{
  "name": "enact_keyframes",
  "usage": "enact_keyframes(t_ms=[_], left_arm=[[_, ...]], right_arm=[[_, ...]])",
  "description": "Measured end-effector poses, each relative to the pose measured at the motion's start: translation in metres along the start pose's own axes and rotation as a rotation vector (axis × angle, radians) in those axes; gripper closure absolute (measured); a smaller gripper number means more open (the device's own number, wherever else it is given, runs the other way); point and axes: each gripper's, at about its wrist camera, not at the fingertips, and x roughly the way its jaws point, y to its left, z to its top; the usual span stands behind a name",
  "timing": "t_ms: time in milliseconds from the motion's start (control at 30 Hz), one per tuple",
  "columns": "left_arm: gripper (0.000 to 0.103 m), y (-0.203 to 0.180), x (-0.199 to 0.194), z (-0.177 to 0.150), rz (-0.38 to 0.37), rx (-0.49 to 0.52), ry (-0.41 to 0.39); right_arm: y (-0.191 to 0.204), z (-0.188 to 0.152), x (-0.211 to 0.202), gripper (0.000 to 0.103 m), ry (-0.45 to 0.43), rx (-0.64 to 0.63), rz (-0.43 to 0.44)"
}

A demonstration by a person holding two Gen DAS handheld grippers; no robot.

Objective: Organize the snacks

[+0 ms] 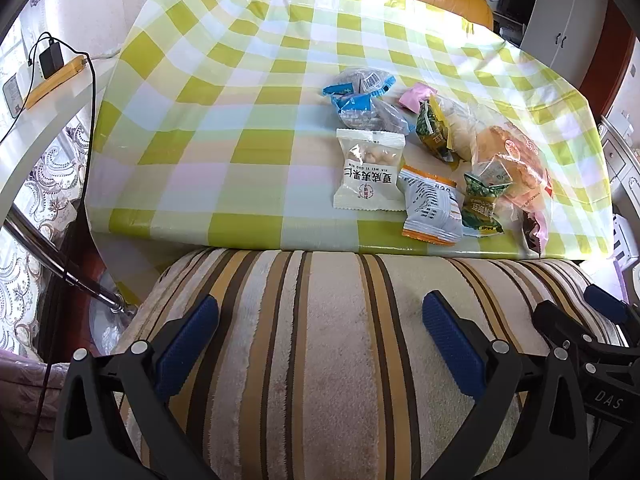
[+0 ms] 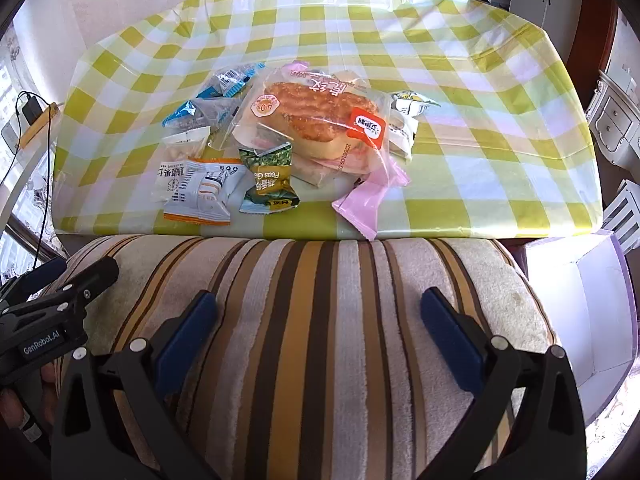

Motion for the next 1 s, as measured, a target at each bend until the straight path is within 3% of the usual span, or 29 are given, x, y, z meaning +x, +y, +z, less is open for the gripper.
enact_keyframes(t_ms=[1000], left_arm=[[0.004, -0.0002, 0.0011, 0.0001, 0.005, 0.003, 0.000]], right_arm=[[0.0018, -0.0004, -0.0002, 0.001, 0.004, 0.000, -0.002]])
